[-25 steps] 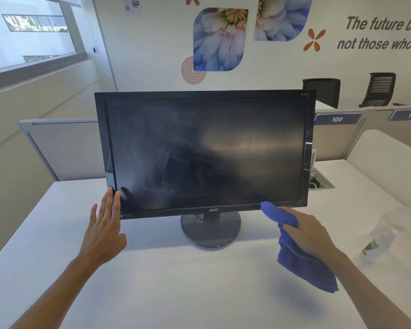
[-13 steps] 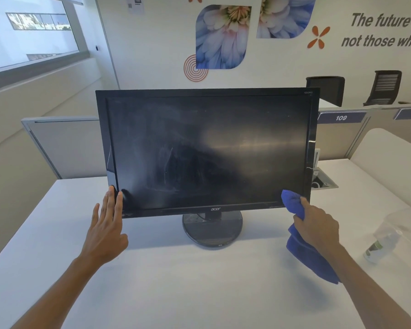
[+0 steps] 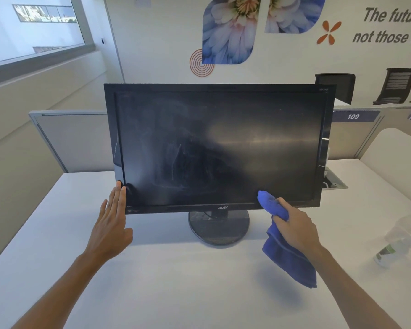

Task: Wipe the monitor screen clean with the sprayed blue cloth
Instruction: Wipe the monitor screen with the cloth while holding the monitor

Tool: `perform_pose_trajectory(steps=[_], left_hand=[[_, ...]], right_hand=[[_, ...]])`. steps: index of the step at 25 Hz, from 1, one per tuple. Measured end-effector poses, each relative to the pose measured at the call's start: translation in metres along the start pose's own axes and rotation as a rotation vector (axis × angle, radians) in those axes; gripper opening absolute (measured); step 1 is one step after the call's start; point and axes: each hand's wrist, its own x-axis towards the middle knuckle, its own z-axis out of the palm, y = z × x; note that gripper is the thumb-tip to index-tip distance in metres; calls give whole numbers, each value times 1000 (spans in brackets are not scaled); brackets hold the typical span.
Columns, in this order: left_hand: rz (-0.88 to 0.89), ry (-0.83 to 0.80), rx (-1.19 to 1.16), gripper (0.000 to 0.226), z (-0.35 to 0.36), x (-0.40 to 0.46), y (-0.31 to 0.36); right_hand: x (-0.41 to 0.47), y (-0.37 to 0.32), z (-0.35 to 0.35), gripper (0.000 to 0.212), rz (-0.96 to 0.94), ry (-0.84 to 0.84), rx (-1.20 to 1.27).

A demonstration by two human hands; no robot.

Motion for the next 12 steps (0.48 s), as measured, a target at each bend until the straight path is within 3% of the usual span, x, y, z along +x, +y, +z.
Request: perform_pose_trajectory(steps=[2, 12], left_hand=[[14, -1, -23, 107, -2, 0, -6], [63, 34, -191, 110, 4, -3, -16]], right_hand=[[-4, -24, 14, 13, -104, 21, -126], [-18, -159, 116, 18, -440, 26, -121]])
